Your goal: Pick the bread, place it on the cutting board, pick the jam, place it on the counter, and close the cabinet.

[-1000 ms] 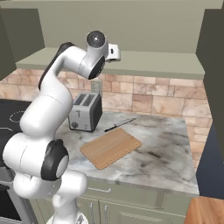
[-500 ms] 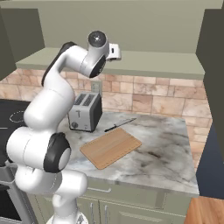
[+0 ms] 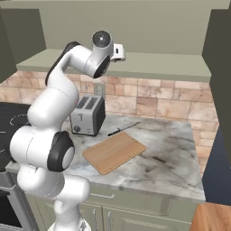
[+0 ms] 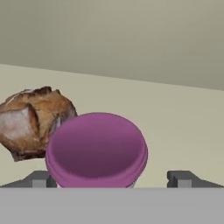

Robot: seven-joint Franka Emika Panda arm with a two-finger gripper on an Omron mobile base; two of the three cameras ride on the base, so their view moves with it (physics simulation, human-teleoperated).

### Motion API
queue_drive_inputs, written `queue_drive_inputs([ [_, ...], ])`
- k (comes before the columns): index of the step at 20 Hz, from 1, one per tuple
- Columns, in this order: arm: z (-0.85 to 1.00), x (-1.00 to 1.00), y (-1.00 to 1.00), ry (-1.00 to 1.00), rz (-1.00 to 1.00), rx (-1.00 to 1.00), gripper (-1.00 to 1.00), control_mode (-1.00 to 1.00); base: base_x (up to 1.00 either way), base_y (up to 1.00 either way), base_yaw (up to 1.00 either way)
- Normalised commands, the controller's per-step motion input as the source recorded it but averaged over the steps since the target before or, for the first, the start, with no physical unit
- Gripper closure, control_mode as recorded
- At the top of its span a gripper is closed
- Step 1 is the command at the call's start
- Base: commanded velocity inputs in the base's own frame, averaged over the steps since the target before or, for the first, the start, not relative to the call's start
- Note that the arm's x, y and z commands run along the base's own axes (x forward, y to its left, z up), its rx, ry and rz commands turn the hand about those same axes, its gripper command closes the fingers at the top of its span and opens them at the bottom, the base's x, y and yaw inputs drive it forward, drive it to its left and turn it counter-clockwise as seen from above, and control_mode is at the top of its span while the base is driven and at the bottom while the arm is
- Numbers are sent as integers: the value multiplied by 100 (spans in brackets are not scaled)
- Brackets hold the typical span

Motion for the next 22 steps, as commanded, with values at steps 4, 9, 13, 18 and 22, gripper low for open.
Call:
queue_drive_inputs([
  [4, 0, 6, 0, 0, 0, 0, -100, -100, 0, 0, 0],
  [9, -4, 0, 0, 0, 0, 0, -100, -100, 0, 0, 0],
  [13, -8, 0, 5, 0, 0, 0, 100, -100, 0, 0, 0],
  [18, -1, 0, 5, 0, 0, 0, 100, -100, 0, 0, 0],
  [22, 0, 0, 0, 0, 0, 0, 100, -100, 0, 0, 0],
])
